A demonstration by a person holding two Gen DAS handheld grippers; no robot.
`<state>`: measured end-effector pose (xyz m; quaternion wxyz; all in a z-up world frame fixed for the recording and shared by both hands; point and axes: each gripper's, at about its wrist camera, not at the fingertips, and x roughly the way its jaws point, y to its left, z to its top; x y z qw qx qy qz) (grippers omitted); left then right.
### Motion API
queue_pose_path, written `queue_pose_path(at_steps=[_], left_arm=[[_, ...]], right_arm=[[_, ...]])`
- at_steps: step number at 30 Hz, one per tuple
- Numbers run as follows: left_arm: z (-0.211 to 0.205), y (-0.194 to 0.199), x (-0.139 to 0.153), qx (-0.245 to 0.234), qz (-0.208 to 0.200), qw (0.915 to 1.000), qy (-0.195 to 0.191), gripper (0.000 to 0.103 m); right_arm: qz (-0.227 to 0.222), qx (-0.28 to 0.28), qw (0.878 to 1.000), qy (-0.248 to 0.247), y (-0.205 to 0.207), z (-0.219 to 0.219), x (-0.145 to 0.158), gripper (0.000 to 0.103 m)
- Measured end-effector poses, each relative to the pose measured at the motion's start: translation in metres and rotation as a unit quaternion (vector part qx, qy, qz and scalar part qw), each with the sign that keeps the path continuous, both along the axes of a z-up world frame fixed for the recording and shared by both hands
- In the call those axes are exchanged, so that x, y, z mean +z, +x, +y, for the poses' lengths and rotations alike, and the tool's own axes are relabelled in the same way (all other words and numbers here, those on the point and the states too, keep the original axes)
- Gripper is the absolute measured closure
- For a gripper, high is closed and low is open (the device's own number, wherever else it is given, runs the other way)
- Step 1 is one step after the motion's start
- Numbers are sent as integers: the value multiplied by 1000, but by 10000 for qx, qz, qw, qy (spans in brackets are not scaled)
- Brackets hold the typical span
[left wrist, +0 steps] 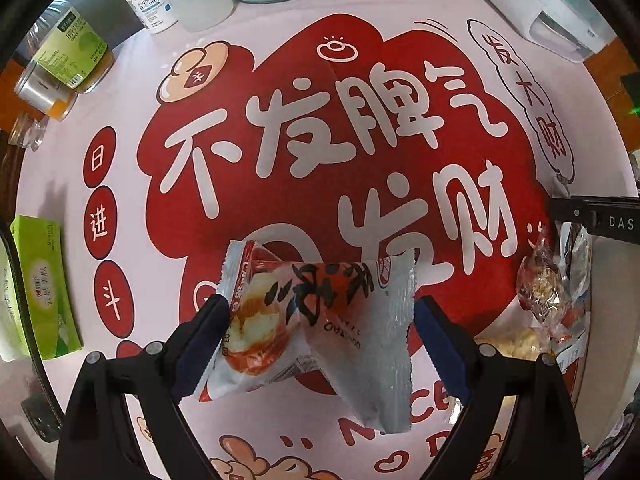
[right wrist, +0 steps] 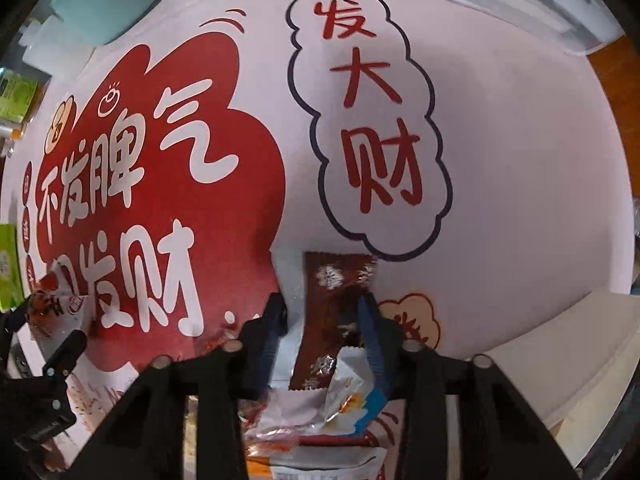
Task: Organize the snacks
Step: 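Grasp the white-and-orange printed pouch with the left gripper while the right grasps the brown wrapped candy, then carry both items over the white bin and open both grippers to drop them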
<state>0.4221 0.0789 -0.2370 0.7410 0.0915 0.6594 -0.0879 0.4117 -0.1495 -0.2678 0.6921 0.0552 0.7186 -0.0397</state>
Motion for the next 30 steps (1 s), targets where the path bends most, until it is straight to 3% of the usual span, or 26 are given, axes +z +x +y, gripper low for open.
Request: queue_pose_path(at_steps=[2,4,6,10,13,18,22,30], left_arm=[[2,2,-12,6,134,9998,140,10],[6,1,-28,75,279,9990,340,18],[16,0,-26,293,164,9994,100,25],[23,-2,-22,404,97,9991,103,38],[36,-8,-14,661,56,9978,-86,40],[44,-33,20,731,-275,9967,-220,41],[36,-64,66,537,-815,9948,-295,41],[15,-151,153,284,-1846,9809,-548,41]], right_arm=[[-59,70,9999,-83,-2,2,0,68],[-142,171,9996,-167,-4,7,2,69],[-261,231,9993,-163,-7,13,4,71],[-556,155,9982,170,-16,22,14,78],[-817,57,9953,525,-23,21,28,79],[-1379,6,9850,1039,-39,22,66,80],[-1881,46,9739,1270,-58,14,97,80],[-2935,196,9423,1595,-166,23,157,80]])
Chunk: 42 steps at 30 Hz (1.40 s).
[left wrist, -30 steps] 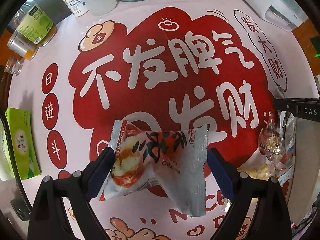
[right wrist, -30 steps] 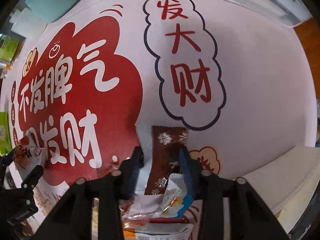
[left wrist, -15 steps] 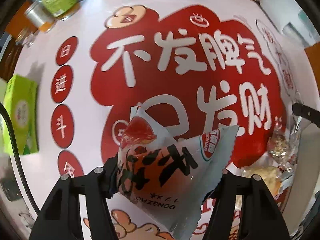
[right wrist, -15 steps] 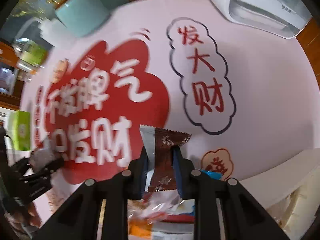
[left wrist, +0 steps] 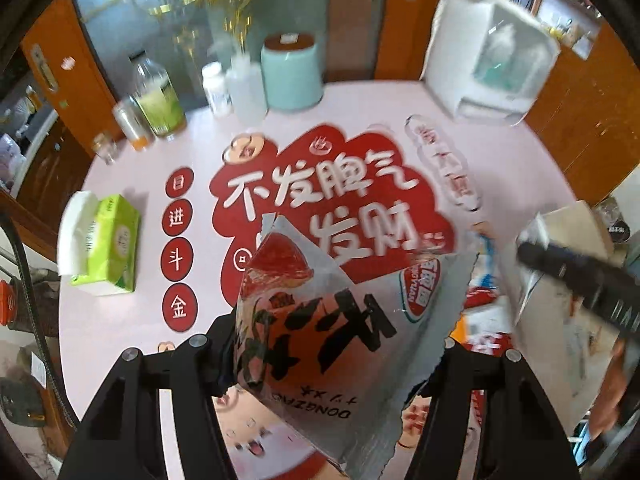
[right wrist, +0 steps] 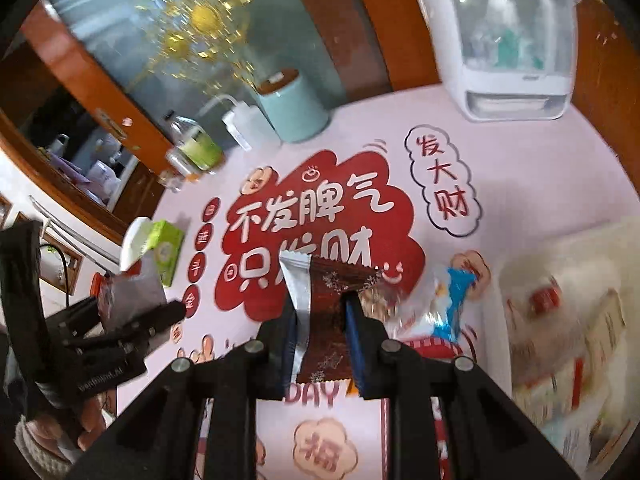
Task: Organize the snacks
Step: 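Carry both items over the white bin and open both grippers to drop them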
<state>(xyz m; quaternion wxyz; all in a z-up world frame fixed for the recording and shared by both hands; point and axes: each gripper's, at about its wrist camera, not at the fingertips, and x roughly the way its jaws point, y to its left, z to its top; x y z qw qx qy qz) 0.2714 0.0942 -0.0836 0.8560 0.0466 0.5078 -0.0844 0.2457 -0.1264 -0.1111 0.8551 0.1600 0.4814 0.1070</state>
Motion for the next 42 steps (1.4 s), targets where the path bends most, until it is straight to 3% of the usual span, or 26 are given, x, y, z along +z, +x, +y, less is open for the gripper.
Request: queue_pose_path(at_steps=[5,10,17,27,42], left_arm=[[-28,-50,25,19,-449,9989,-116,41],[-69,-84,25,-217,-327,9989,-267,41],[-139,-108,31,-743,-360,9963,-231,41],[-224,-127,47,-1280,-599,9896,-268,40],[-300,-120,40,-1720,-586,9832,-181,39]], right_arm=[[-497,-203,9985,-75,-72,-4,20,80],[-645,-364,9969,-261,-129,-22,23,80],[-873,-824,9912,-555,-179,-60,31,80],[-1256,-1543,9747,-1022,-208,-115,51,80],[-991,-2152,9605,-1461,-199,-174,42,80]])
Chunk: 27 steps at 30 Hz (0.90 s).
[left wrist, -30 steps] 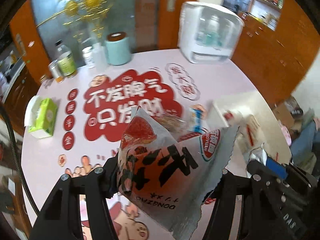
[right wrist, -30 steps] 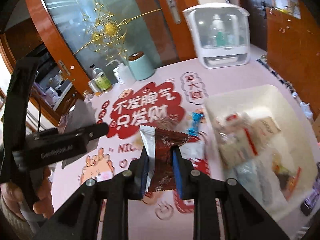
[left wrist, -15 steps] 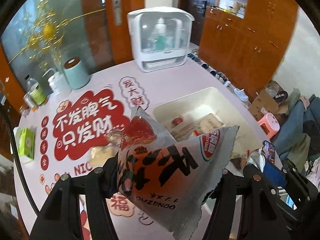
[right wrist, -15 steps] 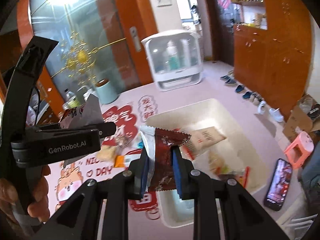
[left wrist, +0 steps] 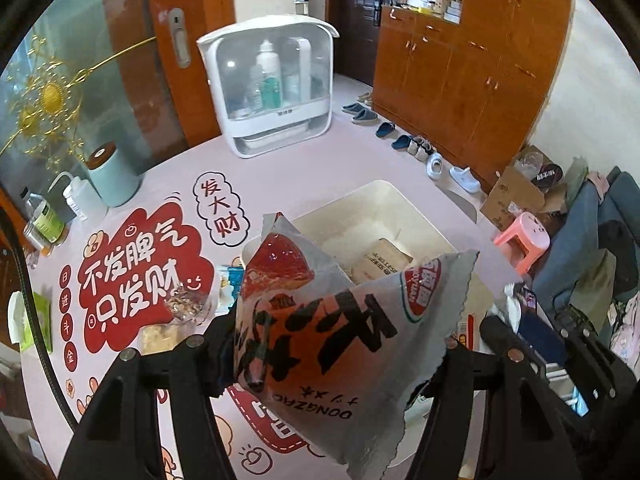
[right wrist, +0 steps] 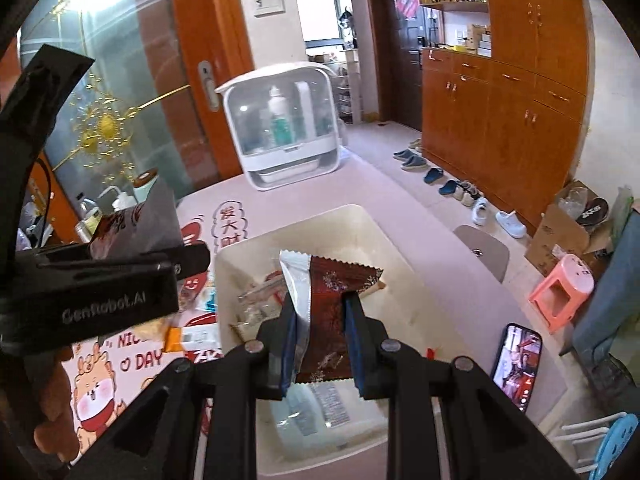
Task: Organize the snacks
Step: 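Carry both items over the white bin and open both grippers to drop them, then withdraw both open grippers from the bin back toward the snacks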
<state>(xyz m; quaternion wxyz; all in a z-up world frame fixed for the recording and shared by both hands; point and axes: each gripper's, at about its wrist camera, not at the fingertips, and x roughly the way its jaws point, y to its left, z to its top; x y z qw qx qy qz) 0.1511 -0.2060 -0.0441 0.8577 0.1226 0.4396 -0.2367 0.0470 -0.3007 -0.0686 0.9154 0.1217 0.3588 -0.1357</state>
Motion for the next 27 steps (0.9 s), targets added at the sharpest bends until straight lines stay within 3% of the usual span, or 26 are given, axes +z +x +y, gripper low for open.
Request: queue_pose_path(at_steps=[8,15,16,18,20,27], left_arm=[[-15,10,-11,-68,-26,9998,177,37],[-24,17,-19,-159,-5,9997,196,28],[-25,18,-20,-171,-2,9997,185,21],[-25,19,-21,-192,25,9998,108,14],[-24,21,-22,-177,65,9998,52,13],[-4,25,-22,66,91,9999,16,13]], right_arm=[[180,-137,9997,-95,9,-11,-10,79],[433,-256,9987,9,15,-17,-21,77],[461,-272,9985,56,15,-18,-22,75],[459,-310,9984,87,14,-19,-24,61],[414,-346,9985,75,12,-18,-24,55],[366,-226,9991,-13,13,-9,-22,54]])
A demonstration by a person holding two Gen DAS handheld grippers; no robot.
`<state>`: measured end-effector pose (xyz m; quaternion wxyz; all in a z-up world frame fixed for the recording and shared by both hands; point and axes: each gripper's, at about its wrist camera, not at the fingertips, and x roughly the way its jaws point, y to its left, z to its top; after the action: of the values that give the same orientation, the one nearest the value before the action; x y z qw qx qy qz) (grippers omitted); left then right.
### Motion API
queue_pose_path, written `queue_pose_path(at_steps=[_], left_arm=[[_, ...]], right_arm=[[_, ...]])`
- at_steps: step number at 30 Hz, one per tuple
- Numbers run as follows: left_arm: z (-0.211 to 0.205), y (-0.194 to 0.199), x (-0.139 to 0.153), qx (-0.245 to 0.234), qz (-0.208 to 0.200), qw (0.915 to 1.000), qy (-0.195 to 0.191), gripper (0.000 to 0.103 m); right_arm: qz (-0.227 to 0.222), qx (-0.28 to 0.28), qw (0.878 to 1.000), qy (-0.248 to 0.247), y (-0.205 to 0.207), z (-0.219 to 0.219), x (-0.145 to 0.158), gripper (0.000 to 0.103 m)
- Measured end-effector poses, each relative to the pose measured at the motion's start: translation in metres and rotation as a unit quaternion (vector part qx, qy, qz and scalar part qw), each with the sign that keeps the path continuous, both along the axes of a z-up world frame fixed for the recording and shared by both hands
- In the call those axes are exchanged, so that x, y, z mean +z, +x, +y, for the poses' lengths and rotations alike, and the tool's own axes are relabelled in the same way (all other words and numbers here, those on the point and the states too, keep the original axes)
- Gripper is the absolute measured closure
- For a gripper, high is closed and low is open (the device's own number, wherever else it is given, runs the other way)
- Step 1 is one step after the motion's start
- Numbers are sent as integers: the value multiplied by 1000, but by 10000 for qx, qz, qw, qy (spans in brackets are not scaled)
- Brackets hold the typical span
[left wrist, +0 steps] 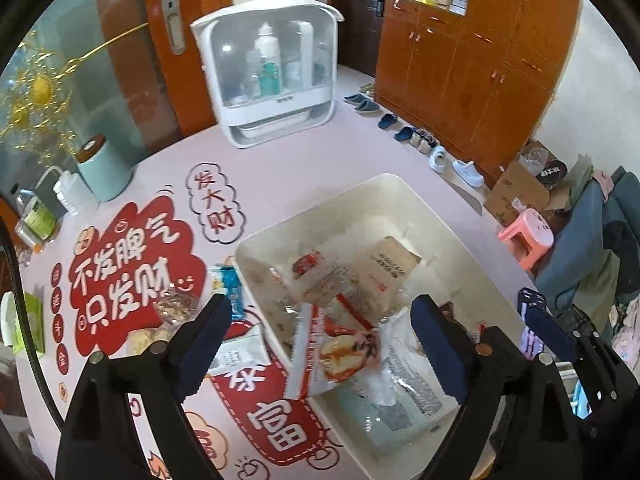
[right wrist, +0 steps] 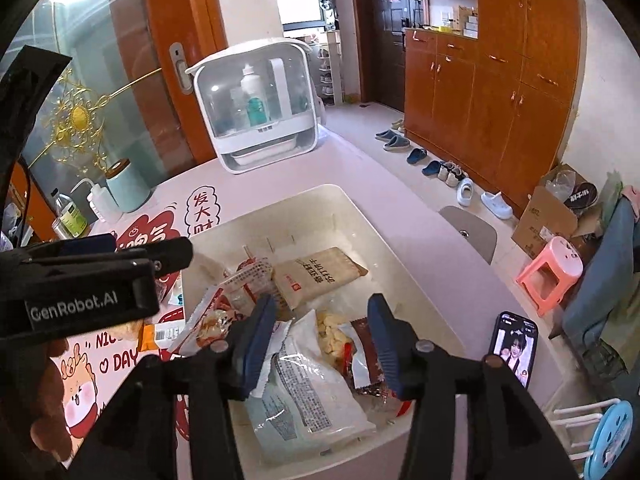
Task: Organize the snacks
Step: 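Withdraw both open grippers from the bin back toward the snacks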
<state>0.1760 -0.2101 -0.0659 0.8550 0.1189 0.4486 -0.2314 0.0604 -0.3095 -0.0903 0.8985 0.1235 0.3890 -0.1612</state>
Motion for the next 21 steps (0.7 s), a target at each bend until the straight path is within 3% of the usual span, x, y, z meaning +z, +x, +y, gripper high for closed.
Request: queue_pose_path(at_steps=[11,21], left_arm=[[59,1,13,593,-236,9980,-3,13],[142,-4,26,1329,-443,9901,-65,13]], right_arm=[[-93,215,9997,-69,0,21,7,54],[-212,581,9979,-175,5,60,14,54]])
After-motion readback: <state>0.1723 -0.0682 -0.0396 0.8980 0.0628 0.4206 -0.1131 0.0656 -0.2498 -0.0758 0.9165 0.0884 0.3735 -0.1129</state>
